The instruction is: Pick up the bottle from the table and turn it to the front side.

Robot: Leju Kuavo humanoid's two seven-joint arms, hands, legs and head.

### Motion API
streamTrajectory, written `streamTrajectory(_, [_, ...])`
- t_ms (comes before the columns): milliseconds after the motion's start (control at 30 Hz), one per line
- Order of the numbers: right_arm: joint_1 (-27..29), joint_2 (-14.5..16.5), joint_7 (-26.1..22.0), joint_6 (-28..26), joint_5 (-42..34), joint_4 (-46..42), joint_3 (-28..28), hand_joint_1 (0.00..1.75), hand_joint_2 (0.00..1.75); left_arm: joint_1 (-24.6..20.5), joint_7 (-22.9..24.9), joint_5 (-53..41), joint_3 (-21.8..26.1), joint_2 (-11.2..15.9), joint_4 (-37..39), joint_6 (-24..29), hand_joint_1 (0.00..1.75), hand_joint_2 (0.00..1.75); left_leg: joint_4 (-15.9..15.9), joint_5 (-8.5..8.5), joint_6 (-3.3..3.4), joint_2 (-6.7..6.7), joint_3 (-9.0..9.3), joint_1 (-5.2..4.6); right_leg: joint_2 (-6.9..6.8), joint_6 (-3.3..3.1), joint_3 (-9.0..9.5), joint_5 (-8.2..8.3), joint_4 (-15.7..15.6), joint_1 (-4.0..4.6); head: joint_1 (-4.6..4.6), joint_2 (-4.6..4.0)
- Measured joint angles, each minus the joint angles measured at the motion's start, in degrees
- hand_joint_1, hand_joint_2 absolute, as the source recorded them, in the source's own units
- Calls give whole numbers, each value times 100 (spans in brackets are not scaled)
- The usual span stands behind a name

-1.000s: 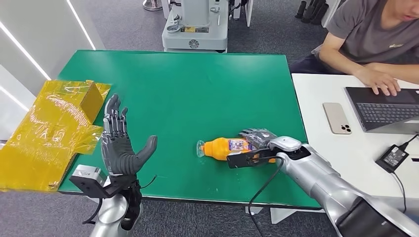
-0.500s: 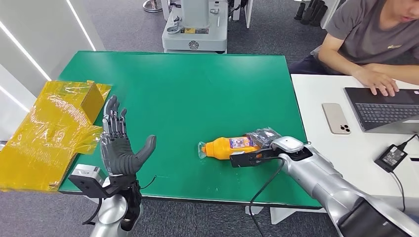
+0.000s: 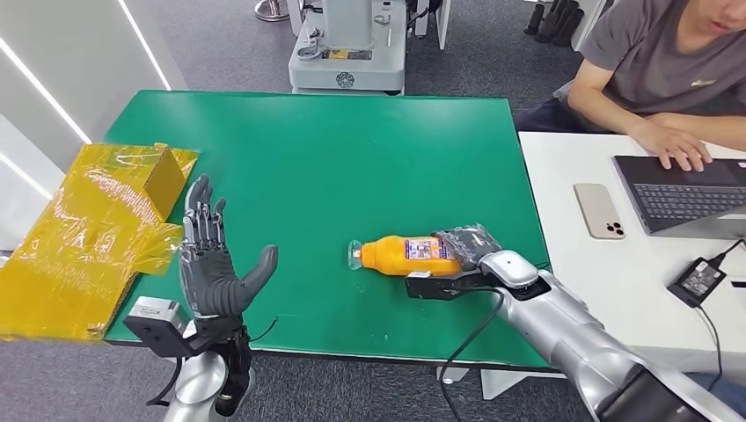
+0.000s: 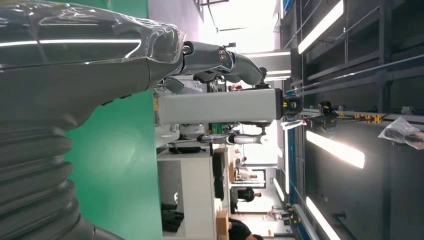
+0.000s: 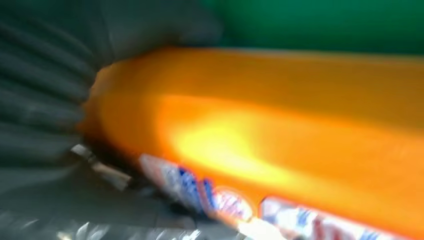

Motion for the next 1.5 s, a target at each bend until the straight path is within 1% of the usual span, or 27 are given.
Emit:
streamTrajectory(133, [423,288,163,-1347,94,-463,-602,175,175,103,-24,-82,0,-8,-68,53,0,175,0,0,-1,-2,-5,1,0,0,-9,-3,2,1,-2,0])
streamTrajectory(200, [648,442,300,-1898,286,-822,-987,175,175,107,-36,-132,-1,-12,-76,120,0,175,-1,-1,-1,-6,-7,1,-5,0,-12,-8,1,1,-2,0])
streamTrajectory(267, [840,564,376,-2219,462,-1159,-1317,175,175,96,-48,-185,-4,-14,-76,184,0,175,-3,-2,-2,-9,-9,1,-7,-1,-13,-12,1,1,-2,0])
streamTrajectory(333, [1002,648,351,-2393,562,-1438,-1582,175,175,78,-51,-210,-6,-15,-76,215,0,175,-3,-3,-3,-9,-11,0,-7,-2,-14,-14,1,1,-1,0])
streamTrajectory(400, [1172,709,202,-2647,641,-1682,-1825,175,175,65,-33,-210,-8,-15,-76,212,0,175,-3,-5,-1,-9,-13,0,-7,-2,-15,-15,0,0,-1,0])
streamTrajectory(533, [1553,840,-351,-3411,631,-2240,-2245,175,175,9,158,-116,-28,-15,-73,25,0,175,-2,-6,1,-8,-15,-1,-7,-2,-18,-15,-2,0,-2,0])
streamTrajectory(600, [1749,893,-588,-3631,621,-2539,-2396,175,175,-60,252,-53,-55,-15,-64,-100,0,175,-2,-7,0,-8,-17,-1,-8,-2,-19,-15,-2,0,-2,0])
streamTrajectory(733, [2057,966,-733,-3674,747,-2958,-2605,175,175,-162,310,182,-108,-33,-40,-319,0,175,-2,-9,-2,-5,-17,-1,-3,-2,-22,-15,-2,0,-2,0])
streamTrajectory(867, [2217,996,-853,-3670,806,-3111,-2679,175,175,-212,416,940,-127,-56,-27,-941,0,175,-2,-9,-2,-5,-18,-1,-3,-2,-24,-15,-1,0,-2,0])
streamTrajectory(967, [2263,1004,-982,-3627,729,-3133,-2657,175,175,-323,584,1221,-181,-51,10,-1384,0,175,-2,-9,-2,-6,-18,-1,-4,-3,-24,-15,-1,0,-1,0])
streamTrajectory(1033, [2268,1015,-1026,-3537,640,-3117,-2631,175,175,-410,649,1305,-242,-47,62,-1632,0,175,-2,-9,-2,-6,-19,-1,-4,-3,-24,-15,-1,0,-2,0])
streamTrajectory(1133, [2265,1057,-1053,-3250,435,-3027,-2606,175,175,-573,710,1347,-395,-40,180,-1904,0,175,-2,-9,-2,-7,-20,-1,-4,-2,-24,-15,-1,0,-2,0])
streamTrajectory(1233, [2252,1138,-1100,-3063,278,-2887,-2588,175,175,-753,731,1351,-554,-40,313,-2016,0,175,-2,-9,-2,-7,-22,-1,-5,-3,-24,-14,-1,0,-2,0])
streamTrajectory(1500, [2196,1249,-1120,-3046,267,-2671,-2582,175,175,-941,731,1363,-702,-41,527,-2040,0,175,-2,-9,-2,-7,-23,-1,-4,-3,-27,-15,-1,0,-2,0])
